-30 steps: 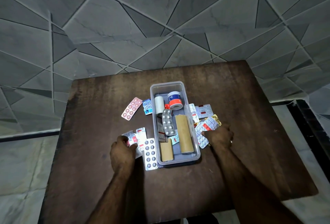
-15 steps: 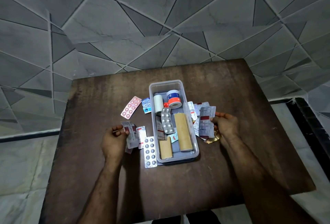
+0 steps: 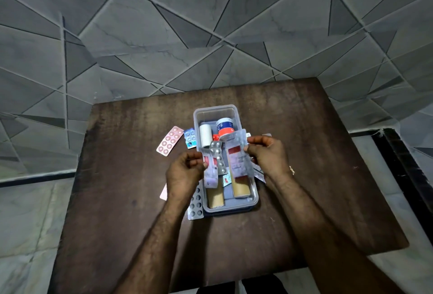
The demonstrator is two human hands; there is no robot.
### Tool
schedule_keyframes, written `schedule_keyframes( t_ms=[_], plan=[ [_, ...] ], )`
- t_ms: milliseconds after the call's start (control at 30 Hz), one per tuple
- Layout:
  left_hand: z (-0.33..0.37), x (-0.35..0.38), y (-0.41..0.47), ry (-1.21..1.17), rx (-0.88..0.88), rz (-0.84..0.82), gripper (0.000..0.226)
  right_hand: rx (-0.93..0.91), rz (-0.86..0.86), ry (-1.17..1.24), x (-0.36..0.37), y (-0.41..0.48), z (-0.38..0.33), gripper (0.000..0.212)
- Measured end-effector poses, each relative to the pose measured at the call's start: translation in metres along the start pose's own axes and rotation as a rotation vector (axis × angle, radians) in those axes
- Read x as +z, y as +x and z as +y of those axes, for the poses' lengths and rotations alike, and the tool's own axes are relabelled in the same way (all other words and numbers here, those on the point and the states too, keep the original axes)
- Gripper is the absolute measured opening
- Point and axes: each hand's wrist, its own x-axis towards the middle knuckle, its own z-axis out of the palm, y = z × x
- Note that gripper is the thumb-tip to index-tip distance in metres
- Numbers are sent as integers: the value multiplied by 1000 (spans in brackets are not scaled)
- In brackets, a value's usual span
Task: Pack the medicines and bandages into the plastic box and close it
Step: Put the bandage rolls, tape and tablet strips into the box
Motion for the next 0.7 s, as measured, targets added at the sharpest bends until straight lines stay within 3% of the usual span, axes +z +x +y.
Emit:
schedule_keyframes(
  t_ms=[133,367,433,533,600,700],
  plan=[
    [-12,1,-8,217,-5,26,19,-37,80,-286,-1,-3,21,18],
    [-30,-32,1,416,-2,258,15,69,227,-462,-29,19,49,19],
    [-40,-45,4,591,-9,269,18,60,196,-583,-36,22,61,28],
    [-55,-56,9,806,-87,158,38,-26,94,-829,-40,24,75,54],
    [-60,-55,9,880,-107,147,44,-54,38,-921,-40,27,78,70],
    [-61,-52,9,900,-77,178,40,-71,21,-947,-37,34,79,76]
  ],
)
